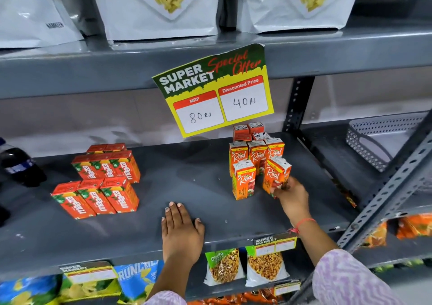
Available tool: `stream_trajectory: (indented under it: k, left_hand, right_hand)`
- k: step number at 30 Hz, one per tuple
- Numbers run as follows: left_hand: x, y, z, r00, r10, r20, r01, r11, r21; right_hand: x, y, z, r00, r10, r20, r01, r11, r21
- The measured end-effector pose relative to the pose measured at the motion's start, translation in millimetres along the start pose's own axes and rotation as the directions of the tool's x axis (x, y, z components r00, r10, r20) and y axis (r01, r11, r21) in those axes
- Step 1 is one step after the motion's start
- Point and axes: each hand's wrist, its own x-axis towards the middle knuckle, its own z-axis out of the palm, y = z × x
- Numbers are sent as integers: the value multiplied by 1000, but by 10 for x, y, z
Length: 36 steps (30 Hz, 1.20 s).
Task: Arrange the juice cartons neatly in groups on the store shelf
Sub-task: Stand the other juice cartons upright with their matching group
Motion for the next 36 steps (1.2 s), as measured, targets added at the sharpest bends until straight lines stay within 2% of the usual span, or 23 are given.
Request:
stream_trajectory:
  k: [3,8,11,14,16,18,21,23,28,36]
  left_hand:
    - [-5,2,-14,1000,13,-5,-13,1000,-14]
    - [-4,7,-21,1000,0,-21,-1,998,-66]
    - [12,41,-68,999,-23,30,25,995,-98]
    - [58,189,-145,995,56,78,-38,976,-214]
    - [63,421,-189,987,119,107,-65,909,-412]
    - [100,689,-233,983,135,128,-30,793,-609]
    - [182,998,-190,986,120,116,16,627,-779]
    - [205,1111,-120,991,80,104,43,551,-833]
    - [208,1210,-76,999,36,41,15,542,-840]
    - [204,1297,-86,997,58,57,14,567,-824]
  right_hand:
    - [99,19,-95,991,-2,137,2,1000,2]
    - [286,-59,-300,912,34,409,-11,998,-59]
    - [386,-58,-326,872,53,486,-32,998,-52]
    - [428,-82,-328,849,67,525,-46,998,-53]
    - [407,-68,-334,844,45,534,-45,999,-13]
    - [352,-16,-319,860,9,511,-40,998,49]
    - [258,64,-278,897,-28,440,-40,989,145]
    - [219,95,-242,917,-34,398,-50,979,199]
    - [208,110,-188,923,-40,382,-33,983,182]
    - [193,53,-154,899,-61,435,44,998,48]
